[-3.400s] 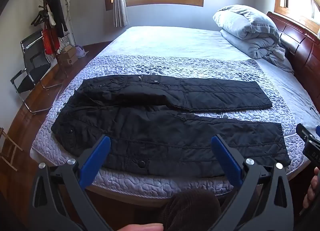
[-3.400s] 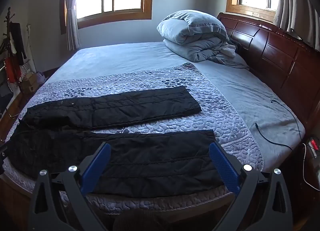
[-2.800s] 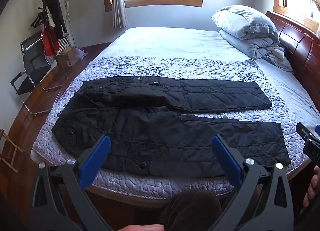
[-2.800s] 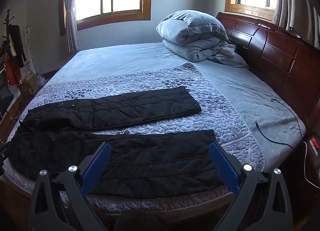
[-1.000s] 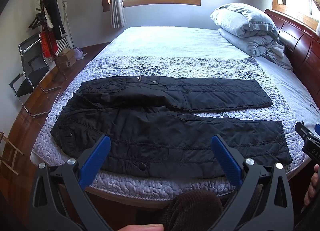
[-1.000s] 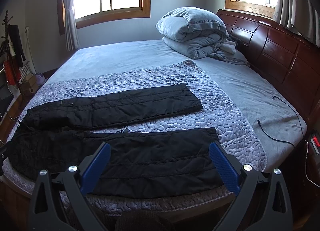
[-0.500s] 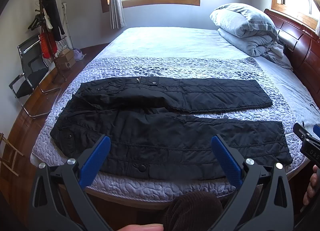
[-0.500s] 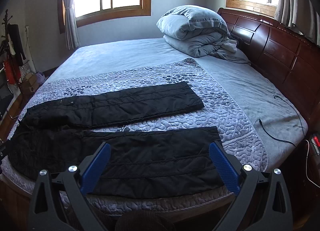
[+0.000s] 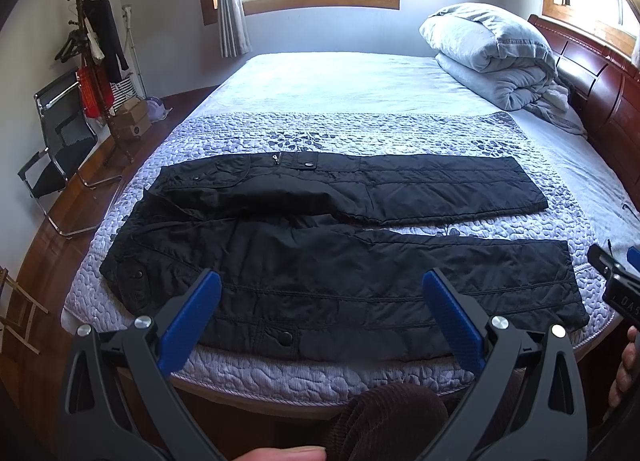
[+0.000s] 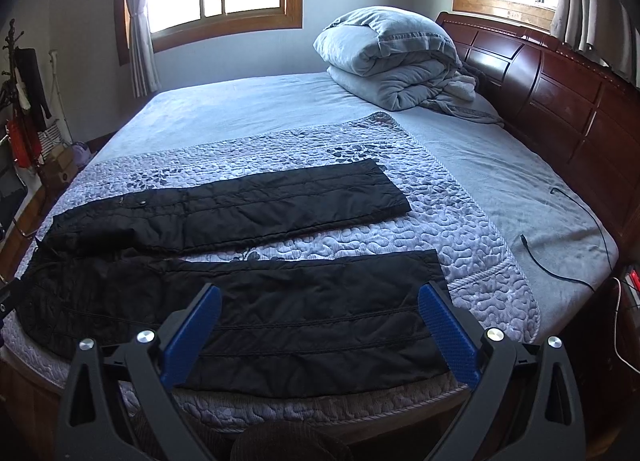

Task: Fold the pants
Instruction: 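Lower the right tool onto a pant leg hem and close it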

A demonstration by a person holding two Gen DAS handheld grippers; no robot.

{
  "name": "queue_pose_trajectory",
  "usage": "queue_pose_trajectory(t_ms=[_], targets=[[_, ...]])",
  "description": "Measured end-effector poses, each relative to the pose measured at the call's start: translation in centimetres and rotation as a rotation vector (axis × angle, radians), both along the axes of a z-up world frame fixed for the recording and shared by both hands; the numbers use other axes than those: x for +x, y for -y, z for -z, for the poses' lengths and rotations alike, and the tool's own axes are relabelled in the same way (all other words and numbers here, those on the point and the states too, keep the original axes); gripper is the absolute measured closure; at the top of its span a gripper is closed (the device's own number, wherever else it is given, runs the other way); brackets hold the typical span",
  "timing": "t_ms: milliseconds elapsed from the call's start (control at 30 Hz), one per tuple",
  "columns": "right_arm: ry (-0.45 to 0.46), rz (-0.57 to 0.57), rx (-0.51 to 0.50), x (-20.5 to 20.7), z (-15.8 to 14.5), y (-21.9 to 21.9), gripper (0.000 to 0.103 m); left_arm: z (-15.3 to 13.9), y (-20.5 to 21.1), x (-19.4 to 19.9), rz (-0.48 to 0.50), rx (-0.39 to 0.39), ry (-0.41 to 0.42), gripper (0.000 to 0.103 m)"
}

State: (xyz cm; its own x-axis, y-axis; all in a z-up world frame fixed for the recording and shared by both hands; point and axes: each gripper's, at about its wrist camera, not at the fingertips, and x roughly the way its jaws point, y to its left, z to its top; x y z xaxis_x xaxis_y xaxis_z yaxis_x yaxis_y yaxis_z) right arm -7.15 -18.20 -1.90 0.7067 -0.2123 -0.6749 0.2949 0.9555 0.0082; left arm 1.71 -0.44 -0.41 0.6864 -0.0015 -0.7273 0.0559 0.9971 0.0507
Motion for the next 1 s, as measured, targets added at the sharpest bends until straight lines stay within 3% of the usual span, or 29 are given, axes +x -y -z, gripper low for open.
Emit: queue_pose_trajectory(t_ms=[267,433,600,833,1000], targets=[[0.083,-0.027,0.067,6.2,-2.8,6.4,0.003,0.2,-1.8,4.2,-0.009,-0.082,-0.011,0.002],[0.059,-0.034,0.065,14.2,-2.4,11.8,0.003,1.1,-3.2,9.9,-0.057,-0.025,-0.039,0.003],[-0.088,-0.075,0.167,24.1,1.8,17.2,0.003,3.1,-3.7,16.8,-0.055,0.042,-0.108,0.003],[-0.315,-0.135,0.253,34.3,9.6,22.0,0.004,8.5,-4.5,26.7,-0.004,-0.011,-0.332,0.003],[-0.405,-0.121,0.342,38.3,13.5,24.5,0.004,12.7,-6.5,31.8,0.005,-0.046,-0.468,0.003]])
